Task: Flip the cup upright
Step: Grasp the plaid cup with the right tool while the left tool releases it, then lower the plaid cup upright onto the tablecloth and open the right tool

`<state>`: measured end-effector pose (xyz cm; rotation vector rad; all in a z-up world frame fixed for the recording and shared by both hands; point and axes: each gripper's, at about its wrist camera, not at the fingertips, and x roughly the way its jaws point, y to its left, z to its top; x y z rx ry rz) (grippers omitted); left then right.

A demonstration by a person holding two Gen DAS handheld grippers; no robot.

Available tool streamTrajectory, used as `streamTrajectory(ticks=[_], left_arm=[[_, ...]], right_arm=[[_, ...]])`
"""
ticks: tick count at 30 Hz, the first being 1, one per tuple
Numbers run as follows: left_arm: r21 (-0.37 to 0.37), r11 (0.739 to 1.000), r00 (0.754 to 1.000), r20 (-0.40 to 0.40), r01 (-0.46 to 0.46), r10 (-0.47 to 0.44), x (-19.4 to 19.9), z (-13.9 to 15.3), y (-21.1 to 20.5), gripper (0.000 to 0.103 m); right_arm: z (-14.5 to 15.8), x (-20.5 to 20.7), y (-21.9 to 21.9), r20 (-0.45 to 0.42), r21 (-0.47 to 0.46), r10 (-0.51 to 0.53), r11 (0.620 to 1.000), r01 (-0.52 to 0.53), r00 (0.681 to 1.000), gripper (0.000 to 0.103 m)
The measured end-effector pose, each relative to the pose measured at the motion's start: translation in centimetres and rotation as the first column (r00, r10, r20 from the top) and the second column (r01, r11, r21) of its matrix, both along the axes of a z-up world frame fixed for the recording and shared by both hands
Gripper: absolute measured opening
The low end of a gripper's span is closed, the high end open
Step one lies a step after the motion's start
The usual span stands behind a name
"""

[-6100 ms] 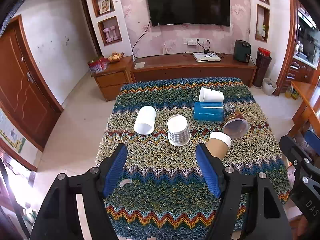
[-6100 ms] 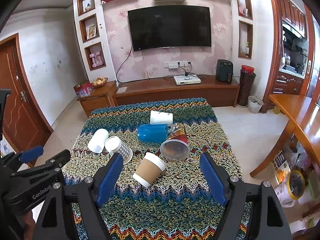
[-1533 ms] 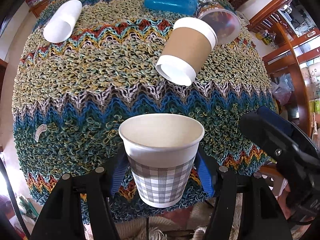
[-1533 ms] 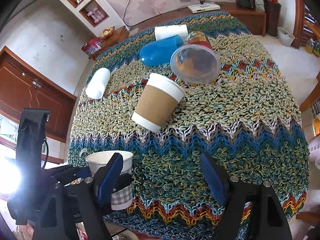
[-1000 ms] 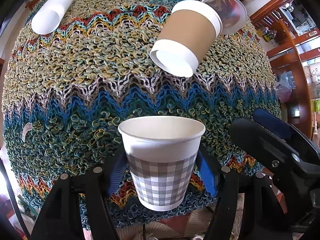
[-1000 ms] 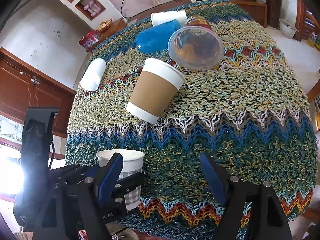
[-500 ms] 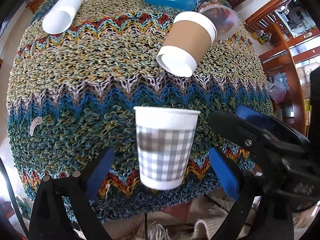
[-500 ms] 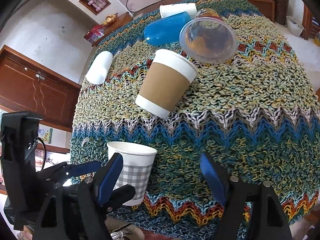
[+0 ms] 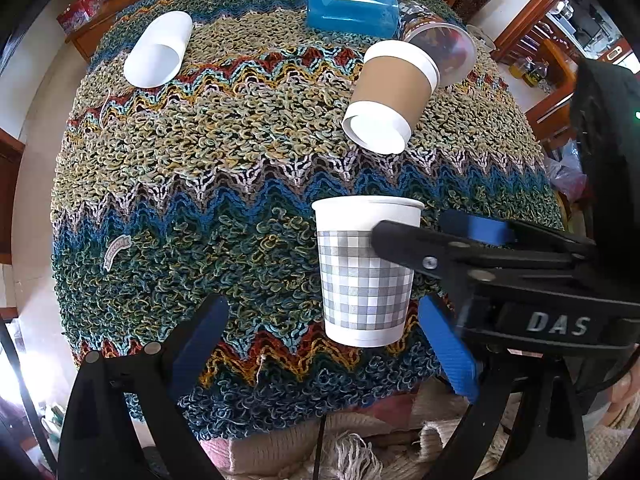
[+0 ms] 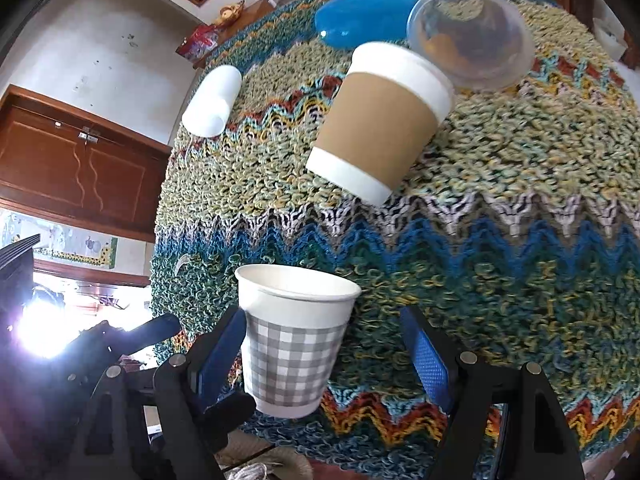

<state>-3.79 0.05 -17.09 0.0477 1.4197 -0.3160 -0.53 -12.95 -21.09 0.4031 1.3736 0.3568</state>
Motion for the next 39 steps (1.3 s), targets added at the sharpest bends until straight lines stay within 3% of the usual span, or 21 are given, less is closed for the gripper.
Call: streamTrajectory(ticks=[7,12,15,21,24,27,31,35,39], left_arm=[[-0.006,1.0,1.0,-0.008,-0.011,0.011,0.3,-0.6,0.6,0.097],[-0.018,1.0,1.0,-0.018,-0.023,0.023,0.3,-0.9,1.0,0.097],[-0.025,0.999,0.999,-0.015,-0.035,0.034,0.3,-0.9,1.3,0.097],[-0.034,0.998,0.998,-0.002,-0.058,0.058,0.4,-0.7,1.9,0.097],[-0.029,0.998,0.998,0.001,-0.061,0.061,0.4,-0.7,2.0,0.097],[-0.024,0.998,0.998,0.017,-0.058,0.059,0.2,-0.5,1.9,0.097],[-0.002,0.999,0.997,0.052,-0.052,0.052,-0.3,-0.1,2.1,0.097],[0.02,0.998,0.995,0.082,-0.054,0.052,-0.9,0.0,2.6,0.097],[-0.008,0.996,0.991,0.099,-0.084,0.084,-0.9,0.4,3.6,0.097]], right_arm=[[-1.3,1.3,1.3,-0.034,0.051,0.007,0.999,-0.005,0.999,0.08],[-2.8,2.2,1.6,-0.089,0.141,0.018,0.99,-0.005,0.996,0.079],[-3.1,2.1,1.6,-0.088,0.201,0.029,0.98,-0.011,0.996,0.066],[-1.5,1.6,1.5,0.023,0.158,0.052,0.986,-0.055,0.998,0.065],[-0.3,1.0,1.5,0.143,0.112,0.067,0.99,-0.084,0.987,0.065],[1.1,-0.1,1.7,0.304,0.04,0.097,0.993,-0.115,0.948,0.065],[2.3,-2.0,2.1,0.5,-0.059,0.13,0.991,-0.116,0.856,0.065],[2.8,-3.0,1.6,0.591,-0.108,0.138,0.99,-0.091,0.795,0.065],[2.3,-3.4,2.0,0.627,-0.156,0.169,0.984,-0.089,0.761,0.065]])
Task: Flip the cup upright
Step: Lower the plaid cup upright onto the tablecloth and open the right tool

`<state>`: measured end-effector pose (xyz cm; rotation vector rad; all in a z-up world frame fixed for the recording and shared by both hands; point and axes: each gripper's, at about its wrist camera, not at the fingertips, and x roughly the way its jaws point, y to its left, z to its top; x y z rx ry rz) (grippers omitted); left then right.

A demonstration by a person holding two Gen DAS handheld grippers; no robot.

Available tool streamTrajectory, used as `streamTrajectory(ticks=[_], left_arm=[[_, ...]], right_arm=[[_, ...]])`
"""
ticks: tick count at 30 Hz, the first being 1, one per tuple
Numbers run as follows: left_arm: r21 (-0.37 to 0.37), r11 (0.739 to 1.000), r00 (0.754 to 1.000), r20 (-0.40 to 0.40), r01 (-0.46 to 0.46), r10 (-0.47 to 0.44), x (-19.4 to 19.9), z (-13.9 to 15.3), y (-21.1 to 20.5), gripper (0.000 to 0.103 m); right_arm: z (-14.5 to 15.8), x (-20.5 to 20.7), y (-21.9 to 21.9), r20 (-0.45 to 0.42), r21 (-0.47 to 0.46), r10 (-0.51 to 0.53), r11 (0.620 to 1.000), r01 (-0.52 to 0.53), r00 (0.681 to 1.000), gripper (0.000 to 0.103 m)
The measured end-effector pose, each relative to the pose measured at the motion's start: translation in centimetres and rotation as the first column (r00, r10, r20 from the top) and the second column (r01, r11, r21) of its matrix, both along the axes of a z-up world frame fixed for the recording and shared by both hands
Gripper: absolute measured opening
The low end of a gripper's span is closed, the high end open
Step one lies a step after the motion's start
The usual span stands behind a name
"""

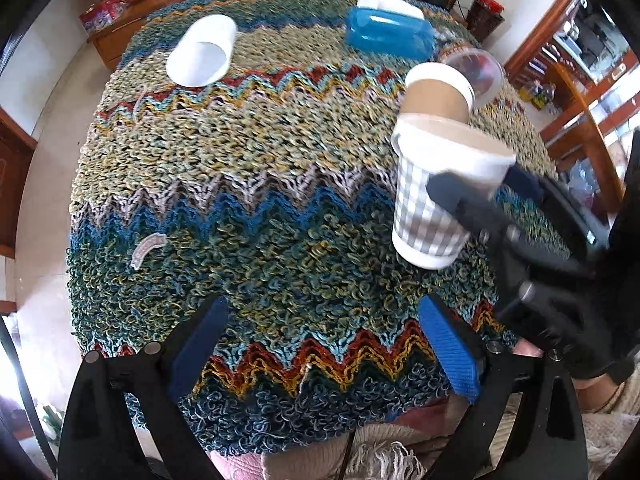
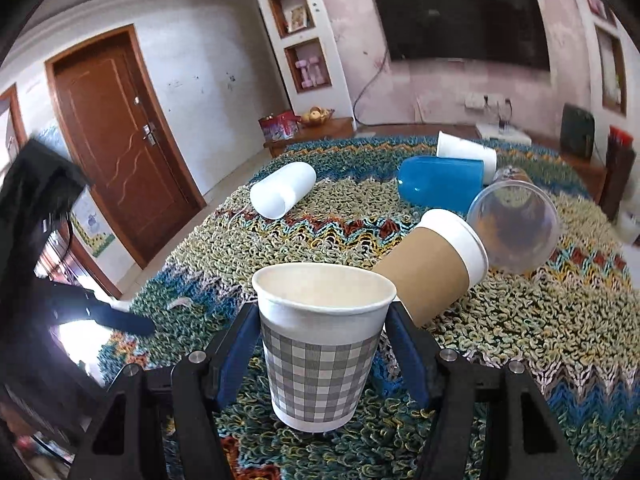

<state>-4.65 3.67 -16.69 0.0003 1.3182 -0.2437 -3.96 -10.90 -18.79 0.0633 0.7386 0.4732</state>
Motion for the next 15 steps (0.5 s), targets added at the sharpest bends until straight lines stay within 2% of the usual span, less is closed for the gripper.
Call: streamTrajectory(ticks=[6,14,15], left_arm=[[-0.047,0.995,0.995,0.036,-0.092,0.094,0.3,1.1,1.8,0.097],[-0.025,0.996,0.991,0.095,-0.091,0.093,0.1,2.2,1.4,0.097],[-0.026,0.996,0.991,0.096,-0.089,0.091,0.0,2.2,1.3,0.097]], right_arm=[[-0.8,-1.2,1.7,0.058,-0.104,0.025,0.994,-0.019,0.998,0.067],[-1.5,-2.7,2.0,-0.006,-0.176,0.053,0.983,-0.054,0.999,0.067],[-1.5,-2.8,1.9,-0.01,-0.185,0.055,0.981,-0.056,0.998,0.071]])
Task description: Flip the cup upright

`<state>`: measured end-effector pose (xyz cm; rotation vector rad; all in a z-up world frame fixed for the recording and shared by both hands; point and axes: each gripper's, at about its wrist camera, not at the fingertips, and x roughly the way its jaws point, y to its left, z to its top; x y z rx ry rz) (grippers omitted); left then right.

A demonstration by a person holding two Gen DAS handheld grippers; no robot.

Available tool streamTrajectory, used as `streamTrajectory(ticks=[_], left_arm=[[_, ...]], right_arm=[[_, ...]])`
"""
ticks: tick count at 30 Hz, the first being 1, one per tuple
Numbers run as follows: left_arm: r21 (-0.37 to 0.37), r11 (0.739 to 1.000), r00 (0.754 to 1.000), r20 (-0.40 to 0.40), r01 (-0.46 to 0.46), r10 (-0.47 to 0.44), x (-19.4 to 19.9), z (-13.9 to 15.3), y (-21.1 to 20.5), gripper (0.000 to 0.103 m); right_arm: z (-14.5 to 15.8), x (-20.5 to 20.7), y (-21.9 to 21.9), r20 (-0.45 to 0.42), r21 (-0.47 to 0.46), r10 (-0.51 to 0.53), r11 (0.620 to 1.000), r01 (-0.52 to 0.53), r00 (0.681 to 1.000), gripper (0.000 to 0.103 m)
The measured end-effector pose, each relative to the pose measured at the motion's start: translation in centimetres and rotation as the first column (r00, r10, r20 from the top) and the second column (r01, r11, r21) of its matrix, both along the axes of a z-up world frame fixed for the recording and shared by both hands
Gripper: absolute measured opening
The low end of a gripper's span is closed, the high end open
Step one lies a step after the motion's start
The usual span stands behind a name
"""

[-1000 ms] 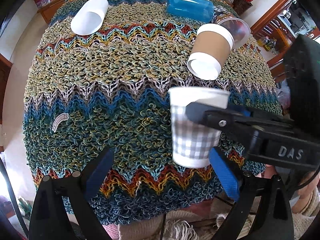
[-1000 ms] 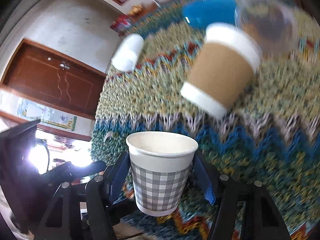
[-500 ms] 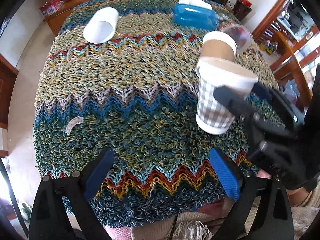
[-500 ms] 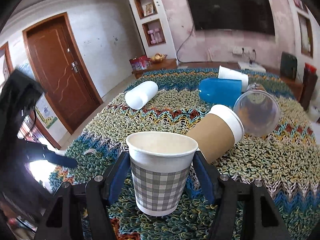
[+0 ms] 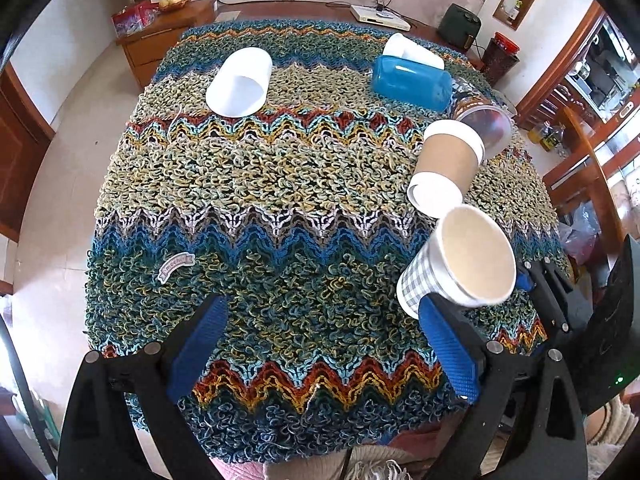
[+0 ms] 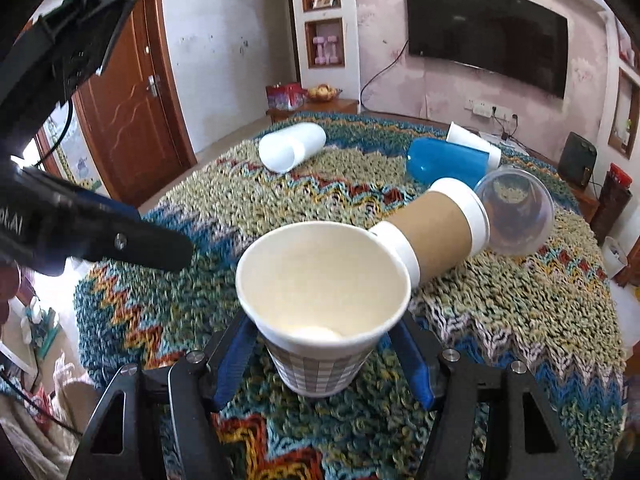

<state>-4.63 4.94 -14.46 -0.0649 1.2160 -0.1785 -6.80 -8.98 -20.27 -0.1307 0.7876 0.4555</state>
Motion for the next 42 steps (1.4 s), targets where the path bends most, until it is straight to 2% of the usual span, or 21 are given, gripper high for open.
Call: streamTrajectory(ticks=[2,12,17,23,26,28,31,38,42], left_arm=[[-0.002,1.0,1.0,0.0,0.004,-0.004,0.0,0.1,-0.1,0.097],[0.015,1.0,0.998,0.062,0.012,-0.013,-1.5,1.9,-0.8,0.097],[0.011,1.0,0.994,0.106,0.004,-0.005,-2.3,3.6,-1.0,0.097],[0.032,0.999,0.984,0.176,-0.006,0.0,-3.1,6.1,-1.4,0.097],[0.046,0.999,0.976,0.217,-0.018,0.008,-3.6,7.6,-1.5,0.097],[0.055,0.998,0.969,0.248,-0.032,0.017,-3.9,8.7,-1.6,0.097],[0.054,0.998,0.959,0.283,-0.045,0.028,-4.3,10.0,-1.7,0.097],[0.051,0.996,0.939,0.34,-0.07,0.048,-4.7,12.8,-2.2,0.097],[0.056,0.995,0.93,0.364,-0.08,0.054,-4.7,13.8,-2.8,0.097]], right_arm=[[0.2,-0.4,-0.1,0.003,-0.024,-0.003,1.0,0.003,1.0,0.079],[3.2,-2.9,-1.3,0.027,-0.035,0.037,0.999,-0.036,0.999,0.079],[6.0,-4.4,-2.0,0.064,-0.016,0.022,1.0,-0.021,0.998,0.079],[9.0,-4.9,-2.1,0.131,-0.074,-0.06,0.995,0.07,0.99,0.079],[10.0,-4.9,-2.2,0.137,-0.1,-0.094,0.989,0.108,0.986,0.079],[10.8,-4.5,-2.6,0.113,-0.084,-0.125,0.987,0.134,0.986,0.079],[12.4,-3.8,-3.8,0.042,0.016,-0.177,0.984,0.176,0.983,0.079],[15.7,-3.2,-5.0,0.052,0.006,-0.347,0.938,0.347,0.936,0.079],[17.3,-3.0,-5.7,0.047,0.03,-0.4,0.917,0.399,0.915,0.079]])
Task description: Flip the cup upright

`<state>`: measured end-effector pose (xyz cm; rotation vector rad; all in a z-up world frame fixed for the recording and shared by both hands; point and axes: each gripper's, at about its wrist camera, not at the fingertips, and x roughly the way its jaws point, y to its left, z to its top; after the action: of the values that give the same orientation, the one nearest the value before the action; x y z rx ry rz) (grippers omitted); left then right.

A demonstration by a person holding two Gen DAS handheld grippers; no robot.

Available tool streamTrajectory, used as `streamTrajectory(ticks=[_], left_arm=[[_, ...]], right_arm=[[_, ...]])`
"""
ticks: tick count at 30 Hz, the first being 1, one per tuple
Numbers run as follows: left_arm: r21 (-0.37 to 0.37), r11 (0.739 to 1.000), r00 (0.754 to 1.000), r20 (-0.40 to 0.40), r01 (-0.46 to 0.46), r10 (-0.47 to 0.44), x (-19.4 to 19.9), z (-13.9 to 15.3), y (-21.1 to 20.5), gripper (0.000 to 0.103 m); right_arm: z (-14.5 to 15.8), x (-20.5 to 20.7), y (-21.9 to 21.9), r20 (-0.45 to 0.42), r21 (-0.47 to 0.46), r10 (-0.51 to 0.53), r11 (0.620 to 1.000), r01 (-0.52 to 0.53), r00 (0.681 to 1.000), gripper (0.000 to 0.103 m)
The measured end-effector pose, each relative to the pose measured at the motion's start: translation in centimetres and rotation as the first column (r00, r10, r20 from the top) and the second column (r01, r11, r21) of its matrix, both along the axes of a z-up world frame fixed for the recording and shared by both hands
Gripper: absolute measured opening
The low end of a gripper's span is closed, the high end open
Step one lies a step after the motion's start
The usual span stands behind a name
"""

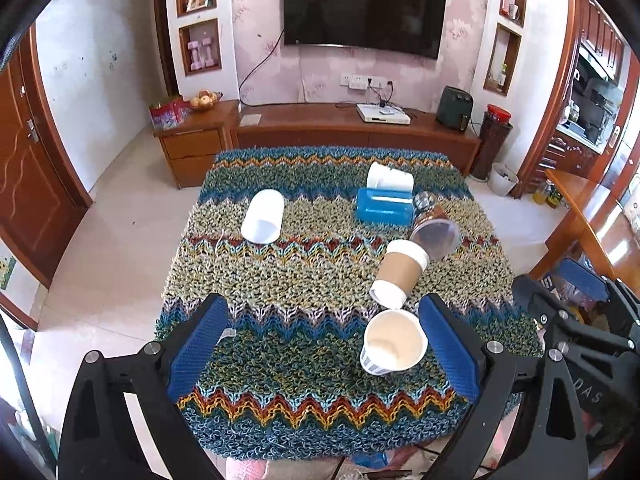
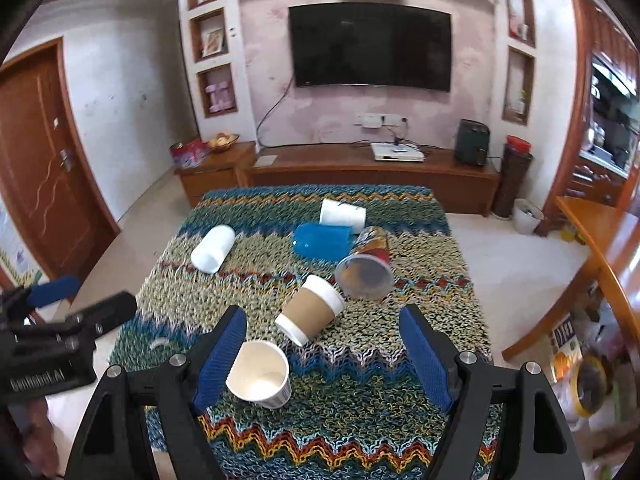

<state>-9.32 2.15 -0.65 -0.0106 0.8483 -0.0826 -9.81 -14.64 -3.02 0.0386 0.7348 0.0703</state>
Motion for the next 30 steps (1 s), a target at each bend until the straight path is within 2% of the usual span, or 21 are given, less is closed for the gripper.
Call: streamTrajectory(ticks=[6,12,18,30], left_arm=[[0.001,1.0,1.0,0.029,-0.008,0.008,-0.1,1.3,-0.7,0.097],[0.011,0.999,0.997,0.066,-0.039,0.038,-0.1,2.1,-0.8,0.097],[0.003,0.998,0.997,0.044,-0.066,0.066,0.7,1.7,-0.3,0.097],[0.02,0.995,0.995,0.031,-0.096,0.095,1.3,1.0,-0.3,0.097]], right_arm=[[1.9,-0.2,0.0,0.037,0.004,-0.031,1.0,0.031,0.999,0.079],[2.1,-0.2,0.3,0.05,0.002,-0.051,0.999,0.051,0.997,0.079],[2.5,-0.3,0.0,0.078,-0.007,-0.078,0.997,0.078,0.994,0.079],[2.0,0.2,0.3,0.067,-0.015,-0.076,0.997,0.077,0.995,0.079]])
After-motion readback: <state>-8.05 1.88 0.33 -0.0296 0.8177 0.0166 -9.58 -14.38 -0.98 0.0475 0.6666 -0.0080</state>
